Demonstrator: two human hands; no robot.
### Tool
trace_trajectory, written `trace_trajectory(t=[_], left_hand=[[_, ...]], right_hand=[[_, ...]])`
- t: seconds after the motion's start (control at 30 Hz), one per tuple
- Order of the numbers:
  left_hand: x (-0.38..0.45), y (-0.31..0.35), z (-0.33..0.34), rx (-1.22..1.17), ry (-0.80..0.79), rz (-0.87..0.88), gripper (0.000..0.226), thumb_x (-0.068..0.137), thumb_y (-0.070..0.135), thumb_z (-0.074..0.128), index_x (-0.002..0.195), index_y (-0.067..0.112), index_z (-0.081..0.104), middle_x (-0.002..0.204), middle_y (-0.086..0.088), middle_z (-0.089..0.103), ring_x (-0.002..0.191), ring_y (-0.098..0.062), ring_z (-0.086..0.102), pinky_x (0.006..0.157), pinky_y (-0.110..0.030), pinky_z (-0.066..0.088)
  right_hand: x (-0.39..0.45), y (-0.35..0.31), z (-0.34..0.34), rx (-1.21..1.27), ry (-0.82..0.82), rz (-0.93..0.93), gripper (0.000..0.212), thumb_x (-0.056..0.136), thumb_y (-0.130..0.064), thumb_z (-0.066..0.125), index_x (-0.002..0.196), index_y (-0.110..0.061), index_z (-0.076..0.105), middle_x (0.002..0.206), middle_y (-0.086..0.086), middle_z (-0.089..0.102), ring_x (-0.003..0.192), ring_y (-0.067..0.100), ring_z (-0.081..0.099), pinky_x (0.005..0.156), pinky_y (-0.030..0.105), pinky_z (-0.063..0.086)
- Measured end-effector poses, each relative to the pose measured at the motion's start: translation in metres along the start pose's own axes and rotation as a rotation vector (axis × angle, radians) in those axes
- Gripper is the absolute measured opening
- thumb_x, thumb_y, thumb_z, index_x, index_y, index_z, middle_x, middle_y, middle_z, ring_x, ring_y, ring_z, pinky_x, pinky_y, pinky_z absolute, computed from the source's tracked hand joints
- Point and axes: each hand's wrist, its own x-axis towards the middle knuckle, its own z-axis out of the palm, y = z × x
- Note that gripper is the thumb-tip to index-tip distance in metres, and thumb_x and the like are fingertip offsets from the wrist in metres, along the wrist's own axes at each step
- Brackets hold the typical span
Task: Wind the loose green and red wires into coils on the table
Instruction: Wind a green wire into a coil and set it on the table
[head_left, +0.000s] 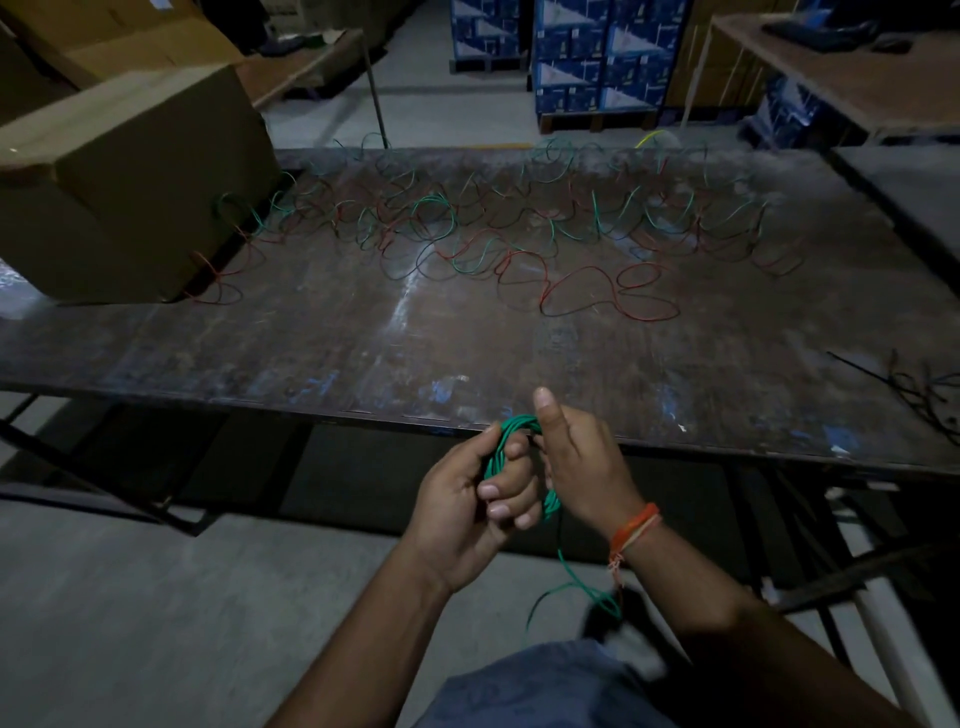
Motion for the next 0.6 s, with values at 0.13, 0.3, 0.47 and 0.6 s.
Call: trace_trajectory(t=[0.13, 0.3, 0.47, 0.6], left_hand=[[0.0, 0.002, -0.002, -0.002, -0.01, -0.023, 0.034, 0.103, 0.035, 0.035, 0.08, 0.017, 0.05, 0.05, 0.01, 0.021, 0.042, -0.007, 0.016, 0.046, -0.023, 0.025], [0.002, 0.003, -0.003, -0.076, 0.076, 0.009, 0.032, 0.101, 0.033, 0.035, 0.077, 0.018, 0.048, 0.046, 0.011, 0.025, 0.04, -0.006, 0.013, 0.039, -0.019, 0.021], [-0.002, 0.025, -0.024, -0.239, 0.22, 0.148, 0.034, 0.101, 0.029, 0.034, 0.072, 0.019, 0.049, 0.044, 0.006, 0.029, 0.042, -0.005, 0.011, 0.041, -0.019, 0.018], [-0.006, 0.043, -0.04, -0.339, 0.288, 0.285, 0.04, 0.105, 0.023, 0.027, 0.071, 0.02, 0.048, 0.046, 0.006, 0.029, 0.038, -0.006, 0.022, 0.043, -0.02, 0.022]], right_hand=[[-0.003, 0.0, 0.002, -0.022, 0.011, -0.011, 0.062, 0.105, -0.052, 0.03, 0.062, -0.012, 0.05, 0.054, 0.008, 0.053, 0.047, 0.014, 0.049, 0.048, 0.032, 0.036], [-0.004, -0.005, -0.001, 0.076, -0.046, 0.026, 0.05, 0.108, -0.04, 0.037, 0.063, -0.02, 0.048, 0.052, -0.005, 0.05, 0.047, 0.005, 0.048, 0.048, 0.024, 0.037], [-0.008, 0.012, -0.031, 0.043, -0.263, 0.109, 0.029, 0.102, -0.034, 0.055, 0.085, -0.011, 0.058, 0.056, 0.0, 0.059, 0.042, 0.013, 0.052, 0.046, 0.024, 0.041], [-0.019, 0.027, -0.052, -0.119, -0.389, 0.084, 0.004, 0.097, -0.013, 0.064, 0.098, -0.016, 0.062, 0.063, -0.001, 0.066, 0.045, 0.012, 0.057, 0.049, 0.025, 0.046]])
